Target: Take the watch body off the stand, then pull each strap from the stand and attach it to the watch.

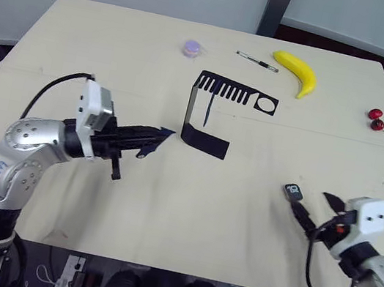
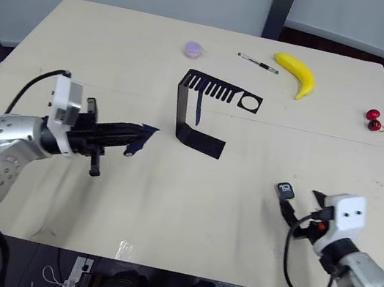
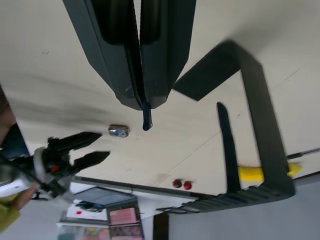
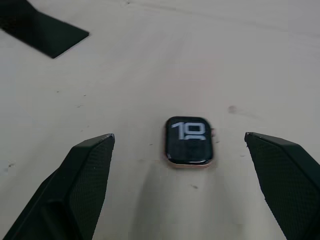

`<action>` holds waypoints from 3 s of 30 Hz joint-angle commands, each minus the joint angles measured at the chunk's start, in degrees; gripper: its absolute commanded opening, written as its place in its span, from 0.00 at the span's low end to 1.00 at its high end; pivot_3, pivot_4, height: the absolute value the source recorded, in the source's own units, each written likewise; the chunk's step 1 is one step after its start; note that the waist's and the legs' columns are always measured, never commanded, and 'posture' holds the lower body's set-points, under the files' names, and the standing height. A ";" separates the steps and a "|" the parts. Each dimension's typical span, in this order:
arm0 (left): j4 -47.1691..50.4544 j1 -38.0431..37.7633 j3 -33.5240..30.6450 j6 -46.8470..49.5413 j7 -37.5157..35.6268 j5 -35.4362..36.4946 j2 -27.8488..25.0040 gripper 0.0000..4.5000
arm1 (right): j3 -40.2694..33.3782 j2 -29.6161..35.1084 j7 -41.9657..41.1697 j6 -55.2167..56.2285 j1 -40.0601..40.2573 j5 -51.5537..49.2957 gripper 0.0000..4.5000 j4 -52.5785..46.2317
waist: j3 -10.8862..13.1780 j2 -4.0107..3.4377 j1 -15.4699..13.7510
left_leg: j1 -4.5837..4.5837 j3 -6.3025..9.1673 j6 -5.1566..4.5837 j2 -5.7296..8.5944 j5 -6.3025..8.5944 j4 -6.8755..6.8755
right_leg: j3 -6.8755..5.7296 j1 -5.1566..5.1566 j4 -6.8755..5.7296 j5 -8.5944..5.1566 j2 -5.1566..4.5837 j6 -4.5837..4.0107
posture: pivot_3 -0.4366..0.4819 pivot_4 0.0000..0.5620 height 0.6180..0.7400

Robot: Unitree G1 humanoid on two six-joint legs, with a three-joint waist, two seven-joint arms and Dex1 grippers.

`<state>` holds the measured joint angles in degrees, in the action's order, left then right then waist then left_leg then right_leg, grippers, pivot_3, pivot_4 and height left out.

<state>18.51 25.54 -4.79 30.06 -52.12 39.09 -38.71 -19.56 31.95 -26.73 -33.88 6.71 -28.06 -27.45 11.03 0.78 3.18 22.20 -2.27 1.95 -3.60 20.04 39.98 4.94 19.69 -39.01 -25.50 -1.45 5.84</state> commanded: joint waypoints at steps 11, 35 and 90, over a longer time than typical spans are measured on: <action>5.12 0.24 3.34 0.88 -4.43 1.21 1.00 0.00 | 2.24 1.58 -0.83 -2.24 -6.72 2.74 0.98 9.15 | 0.00 0.00 0.17 | -0.01 0.01 0.00 -0.03 0.00 0.01 | 0.02 0.01 -0.03 0.00 0.05 0.00 | 0.48 0.27 1.00; 4.45 0.86 2.86 1.81 -5.55 0.88 0.63 0.00 | 5.87 0.22 -1.73 1.61 -7.55 6.67 0.98 13.43 | -0.01 0.02 0.16 | -0.02 0.06 -0.01 -0.05 0.00 0.07 | -0.02 -0.03 -0.09 0.00 0.06 0.00 | 0.48 0.27 1.00; -5.72 15.51 9.82 -23.30 -20.33 -19.78 -7.15 0.00 | 10.08 -4.30 9.93 -35.59 -30.91 -63.04 0.35 18.34 | -0.05 0.10 0.64 | 0.26 0.09 -0.05 -0.06 0.02 0.12 | -0.15 0.46 -0.55 0.00 -0.02 0.00 | 0.48 0.27 1.00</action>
<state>10.79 39.86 5.03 6.36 -72.38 19.61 -45.69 -9.15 28.04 -17.32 -70.05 -23.65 -89.20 -8.62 10.98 0.88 3.82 22.53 -2.17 1.90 -3.66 20.06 40.10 4.79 20.24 -39.63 -25.50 -1.45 5.83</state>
